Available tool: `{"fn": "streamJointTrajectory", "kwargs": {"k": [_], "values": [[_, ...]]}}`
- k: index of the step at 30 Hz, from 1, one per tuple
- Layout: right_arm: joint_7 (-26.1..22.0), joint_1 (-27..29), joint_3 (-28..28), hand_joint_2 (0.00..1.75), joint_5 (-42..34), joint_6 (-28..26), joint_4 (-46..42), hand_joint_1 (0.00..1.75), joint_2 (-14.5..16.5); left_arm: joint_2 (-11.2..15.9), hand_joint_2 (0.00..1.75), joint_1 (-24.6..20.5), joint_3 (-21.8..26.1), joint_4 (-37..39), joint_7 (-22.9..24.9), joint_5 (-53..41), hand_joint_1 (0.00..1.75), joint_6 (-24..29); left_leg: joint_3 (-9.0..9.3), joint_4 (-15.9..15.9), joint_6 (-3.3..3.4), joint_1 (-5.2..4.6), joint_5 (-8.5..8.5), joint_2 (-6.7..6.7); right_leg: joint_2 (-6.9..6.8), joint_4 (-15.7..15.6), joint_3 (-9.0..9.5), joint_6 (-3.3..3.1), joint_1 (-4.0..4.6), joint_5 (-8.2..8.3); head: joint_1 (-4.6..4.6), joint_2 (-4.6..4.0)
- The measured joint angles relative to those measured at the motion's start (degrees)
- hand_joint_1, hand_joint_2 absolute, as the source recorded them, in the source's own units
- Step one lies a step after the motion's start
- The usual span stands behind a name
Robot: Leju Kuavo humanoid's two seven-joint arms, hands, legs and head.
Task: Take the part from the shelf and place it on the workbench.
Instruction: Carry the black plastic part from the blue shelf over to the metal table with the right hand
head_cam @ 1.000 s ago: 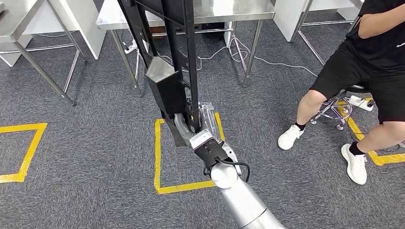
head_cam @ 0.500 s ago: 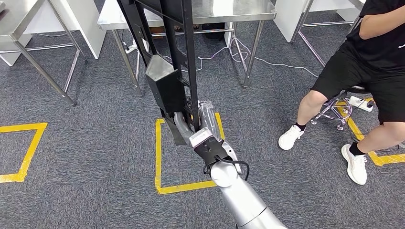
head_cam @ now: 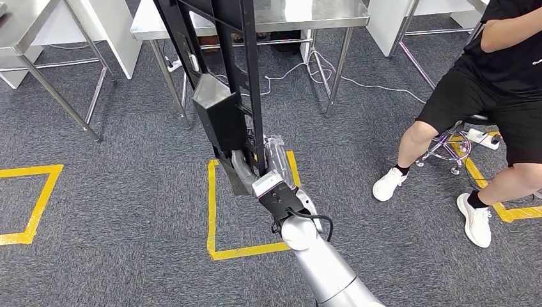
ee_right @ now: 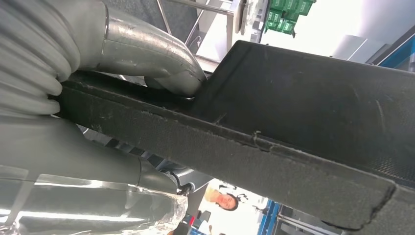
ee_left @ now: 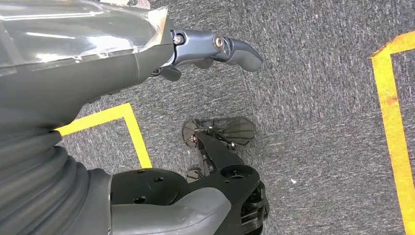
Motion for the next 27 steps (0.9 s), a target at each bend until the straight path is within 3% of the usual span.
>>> {"fn": "streamJointTrajectory", "kwargs": {"k": [2, 4, 6, 8, 9, 12, 13, 15, 16, 18, 20, 22, 23, 24, 25, 27], "values": [[0.0, -0.1, 0.0, 1.75, 0.0, 0.0, 0.0, 1.75, 0.2, -0.1, 1.75, 0.0, 0.0, 0.0, 0.0, -0.2, 0.00, 0.0, 0.76, -1.2, 0.88, 0.08, 0.40, 0.07, -0.03, -0.6, 0.33, 0.43, -0.08, 0.23, -0.04, 0.00], [0.1, -0.3, 0.0, 1.75, -0.1, 0.0, 0.0, 1.75, 0.3, -0.2, 1.75, -0.1, 0.0, 0.0, 0.1, -0.4, 0.00, 0.0, 2.13, -3.3, 1.71, 0.49, 1.26, 0.27, -0.14, 1.7, -0.76, 0.31, 0.22, -0.93, 0.05, 0.00], [0.1, -0.5, 0.1, 1.75, -0.1, 0.0, 0.0, 1.75, 0.2, -0.3, 1.75, -0.2, 0.0, 0.0, 0.1, -0.6, 0.00, 0.0, 2.70, -4.1, 1.91, 0.79, 1.58, 0.44, -0.22, 8.5, -4.21, -0.09, 0.09, -3.83, 0.18, 0.00], [0.1, -0.2, 0.1, 1.75, -0.1, 0.0, 0.1, 1.75, -0.2, -0.4, 1.75, -0.2, 0.0, 0.0, 0.2, -0.7, 0.00, 0.0, 2.67, -4.0, 1.65, 0.94, 1.45, 0.45, -0.24, 14.2, -7.27, 0.29, -0.36, -5.61, 0.20, 0.00], [0.2, 0.0, 0.1, 1.75, -0.1, 0.0, 0.2, 1.75, -0.3, -0.4, 1.75, -0.2, 0.0, 0.0, 0.2, -0.7, 0.00, 0.0, 2.63, -3.8, 1.36, 1.11, 1.31, 0.42, -0.26, 14.2, -7.40, 0.89, -0.65, -5.24, 0.20, 0.00], [0.2, 0.0, 0.1, 1.75, -0.1, 0.0, 0.3, 1.75, -0.5, -0.4, 1.75, -0.1, 0.0, 0.0, 0.3, -0.7, 0.00, 0.0, 2.16, -1.9, -0.47, 1.82, 0.11, 0.17, -0.16, 4.4, -2.48, 3.28, -1.53, -1.12, 0.35, 0.00], [0.2, 0.0, 0.1, 1.75, -0.1, 0.0, 0.3, 1.75, -0.5, -0.4, 1.75, -0.2, 0.0, 0.0, 0.3, -0.7, 0.00, 0.0, 1.85, -1.0, -1.15, 1.88, -0.44, 0.08, 0.04, 2.1, -1.24, 3.29, -1.62, -0.38, 0.48, 0.00], [0.2, 0.2, 0.1, 1.75, -0.1, 0.0, 0.3, 1.75, -0.5, -0.3, 1.75, -0.2, 0.0, 0.0, 0.3, -0.7, 0.00, 0.1, 1.29, -0.1, -1.95, 1.82, -1.06, -0.08, 0.41, 2.0, -1.03, 2.10, -1.40, -0.49, 0.46, 0.00], [0.2, 0.2, 0.0, 1.75, -0.2, 0.0, 0.3, 1.75, -0.5, -0.3, 1.75, -0.2, 0.0, 0.0, 0.3, -0.7, 0.00, 0.1, 1.18, 0.1, -2.07, 1.96, -1.16, -0.15, 0.41, 2.1, -1.06, 1.33, -1.37, -0.57, 0.33, 0.00], [0.2, 0.2, 0.0, 1.75, -0.2, -0.1, 0.3, 1.75, -0.4, -0.4, 1.75, -0.1, 0.0, 0.0, 0.4, -0.7, 0.00, 0.1, 0.82, 1.1, -2.23, 2.26, -1.81, 0.55, 0.29, 2.3, -1.00, 0.42, -1.22, -0.69, 0.02, 0.00], [0.2, 0.2, 0.0, 1.75, -0.2, -0.2, 0.3, 1.75, -0.4, -0.4, 1.75, -0.3, 0.0, 0.0, 0.5, -0.8, 0.00, 0.1, -1.44, 5.8, -2.29, 2.32, -4.26, 2.11, 0.04, 2.2, -0.83, -0.27, -0.96, -0.83, -0.20, 0.00], [0.2, 0.3, 0.0, 1.75, -0.1, -0.2, 0.3, 1.75, -0.4, -0.4, 1.75, -0.4, 0.0, 0.0, 0.7, -0.8, 0.00, 0.1, -5.72, 13.6, -2.13, 2.15, -7.39, 2.98, -0.31, 2.2, -0.77, -0.77, -0.42, -1.05, -0.28, 0.00], [0.2, 0.4, 0.0, 1.75, -0.1, -0.2, 0.3, 1.75, -0.4, -0.4, 1.75, -0.3, 0.0, 0.0, 0.7, -0.8, 0.00, 0.1, -7.45, 16.4, -1.90, 2.03, -8.00, 3.06, -0.44, 2.3, -0.70, -0.95, -0.13, -1.16, -0.29, 0.00], [0.2, 0.5, 0.0, 1.75, 0.0, -0.3, 0.3, 1.75, -0.4, -0.4, 1.75, -0.3, 0.0, 0.0, 0.8, -0.8, 0.00, 0.1, -8.27, 17.4, -1.52, 1.84, -7.56, 3.08, -0.54, 2.3, -0.58, -1.12, 0.17, -1.28, -0.29, 0.00], [0.2, 0.6, 0.0, 1.75, 0.0, -0.3, 0.3, 1.75, -0.4, -0.4, 1.75, -0.3, 0.0, 0.0, 0.9, -0.8, 0.00, 0.1, -7.89, 15.9, -0.94, 1.55, -6.03, 3.08, -0.60, 2.2, -0.37, -1.29, 0.46, -1.40, -0.29, 0.00], [0.2, 0.5, 0.0, 1.75, 0.0, -0.3, 0.3, 1.75, -0.3, -0.3, 1.75, -0.3, 0.0, 0.0, 1.0, -0.8, 0.00, 0.1, -4.69, 8.9, 0.84, 0.63, -2.01, 3.19, -0.70, 2.2, 0.17, -1.66, 0.84, -1.68, -0.23, 0.00]]}}
